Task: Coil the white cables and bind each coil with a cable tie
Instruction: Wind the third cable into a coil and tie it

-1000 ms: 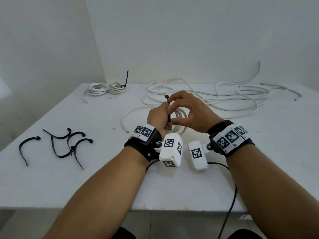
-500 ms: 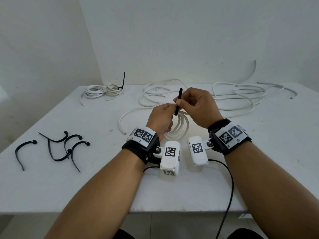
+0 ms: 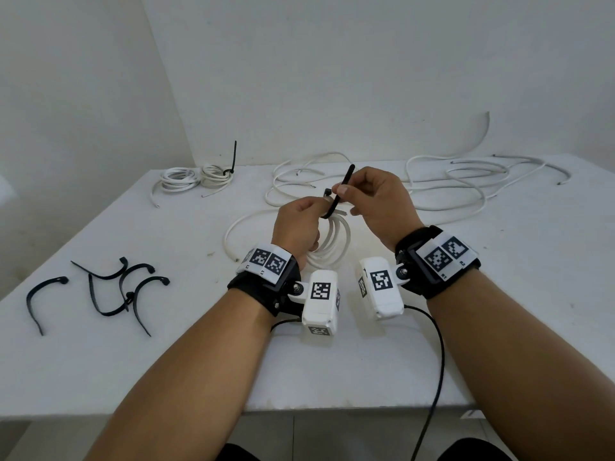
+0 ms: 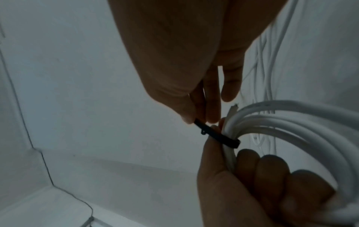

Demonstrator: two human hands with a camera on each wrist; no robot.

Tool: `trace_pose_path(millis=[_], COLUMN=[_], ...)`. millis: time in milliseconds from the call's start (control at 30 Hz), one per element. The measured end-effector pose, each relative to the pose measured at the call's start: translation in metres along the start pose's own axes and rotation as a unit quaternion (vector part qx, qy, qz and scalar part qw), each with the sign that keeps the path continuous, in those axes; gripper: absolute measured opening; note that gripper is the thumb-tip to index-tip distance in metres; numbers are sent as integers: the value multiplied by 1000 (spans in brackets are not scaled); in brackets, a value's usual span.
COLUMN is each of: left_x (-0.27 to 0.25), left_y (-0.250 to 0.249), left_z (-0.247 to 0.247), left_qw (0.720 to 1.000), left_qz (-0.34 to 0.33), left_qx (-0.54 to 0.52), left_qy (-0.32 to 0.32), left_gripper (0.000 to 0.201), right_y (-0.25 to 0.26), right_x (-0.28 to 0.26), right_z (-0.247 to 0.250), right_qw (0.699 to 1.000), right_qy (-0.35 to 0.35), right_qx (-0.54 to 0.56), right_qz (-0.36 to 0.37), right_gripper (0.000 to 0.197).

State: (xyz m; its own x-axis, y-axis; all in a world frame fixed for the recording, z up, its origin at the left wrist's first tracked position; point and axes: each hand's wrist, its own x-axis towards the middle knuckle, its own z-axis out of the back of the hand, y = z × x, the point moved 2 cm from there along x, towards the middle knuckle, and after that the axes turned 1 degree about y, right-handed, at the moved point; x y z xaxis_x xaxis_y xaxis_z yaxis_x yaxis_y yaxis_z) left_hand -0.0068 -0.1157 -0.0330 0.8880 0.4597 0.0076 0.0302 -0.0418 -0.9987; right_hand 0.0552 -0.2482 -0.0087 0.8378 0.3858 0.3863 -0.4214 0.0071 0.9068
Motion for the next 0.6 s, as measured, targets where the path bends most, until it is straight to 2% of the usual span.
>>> trace_pose_path(millis=[133, 267, 333, 467, 600], left_x=[0, 0, -1, -1, -2], left_y=[-2, -1, -1, -2, -5], left_z=[5, 1, 0, 5, 5], left_qw=[998, 998, 998, 999, 998], left_qz=[35, 39, 30, 4, -22], left_qx=[-45, -45, -39, -6, 27], left_qy=[-30, -26, -24, -34, -44], left_gripper=[22, 13, 10, 13, 21], right_y=[6, 8, 5, 0, 0], right_x=[-4, -4, -2, -4, -4], right_z=[-2, -6, -8, -11, -10], right_qw=[996, 998, 999, 996, 994], right_qy=[-9, -24, -22, 43, 46], right_qx=[84, 61, 23, -12, 8], right_qz=[-30, -11, -17, -80, -94], right_gripper=[22, 5, 14, 24, 12])
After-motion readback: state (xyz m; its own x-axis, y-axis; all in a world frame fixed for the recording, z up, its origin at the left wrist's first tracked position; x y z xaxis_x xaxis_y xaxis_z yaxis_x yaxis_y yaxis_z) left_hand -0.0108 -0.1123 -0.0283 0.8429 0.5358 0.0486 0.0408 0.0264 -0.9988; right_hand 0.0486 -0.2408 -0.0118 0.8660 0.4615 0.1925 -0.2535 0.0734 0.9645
